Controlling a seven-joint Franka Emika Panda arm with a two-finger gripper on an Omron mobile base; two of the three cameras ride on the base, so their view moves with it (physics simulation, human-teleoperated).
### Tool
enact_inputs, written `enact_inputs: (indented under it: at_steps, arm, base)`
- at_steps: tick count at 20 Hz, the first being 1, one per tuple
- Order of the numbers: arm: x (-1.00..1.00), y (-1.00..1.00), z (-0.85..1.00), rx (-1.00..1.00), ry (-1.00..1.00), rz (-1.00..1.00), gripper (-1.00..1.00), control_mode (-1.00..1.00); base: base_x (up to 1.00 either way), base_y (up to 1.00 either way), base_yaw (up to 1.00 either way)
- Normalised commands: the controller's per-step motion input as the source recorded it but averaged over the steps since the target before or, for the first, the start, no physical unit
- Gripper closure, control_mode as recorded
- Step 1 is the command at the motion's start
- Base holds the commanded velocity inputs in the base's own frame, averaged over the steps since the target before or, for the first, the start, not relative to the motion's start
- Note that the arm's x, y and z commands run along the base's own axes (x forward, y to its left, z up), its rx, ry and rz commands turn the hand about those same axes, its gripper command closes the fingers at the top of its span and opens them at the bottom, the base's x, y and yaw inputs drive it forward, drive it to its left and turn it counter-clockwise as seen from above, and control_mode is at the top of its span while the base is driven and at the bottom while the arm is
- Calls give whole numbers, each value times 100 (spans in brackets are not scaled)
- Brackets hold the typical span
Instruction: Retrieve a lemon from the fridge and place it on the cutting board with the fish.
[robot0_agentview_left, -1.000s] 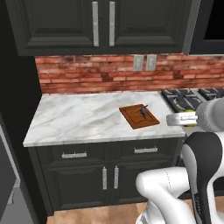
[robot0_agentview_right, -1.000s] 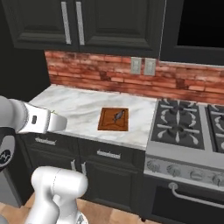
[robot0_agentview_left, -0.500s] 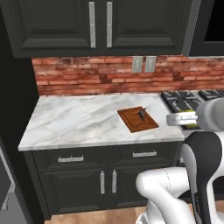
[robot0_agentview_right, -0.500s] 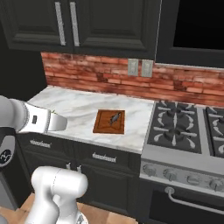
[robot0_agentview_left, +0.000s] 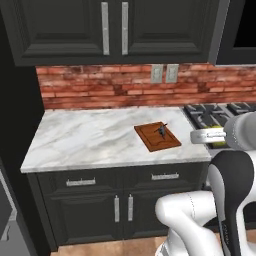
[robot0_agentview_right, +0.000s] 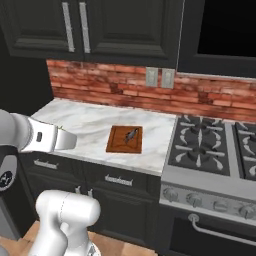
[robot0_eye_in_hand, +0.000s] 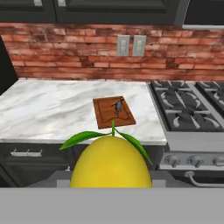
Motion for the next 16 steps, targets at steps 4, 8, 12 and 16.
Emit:
enact_inputs:
  at_steps: [4, 8, 12, 16]
  arm:
    - [0, 0, 0, 0, 0, 0, 100, 100]
    - [0, 0, 0, 0, 0, 0, 100, 100]
    - [0, 0, 0, 0, 0, 0, 100, 100]
    - [0, 0, 0, 0, 0, 0, 100, 100]
  base:
    - [51, -2, 0]
    - [56, -13, 0]
    - [53, -11, 0]
    - [35, -6, 0]
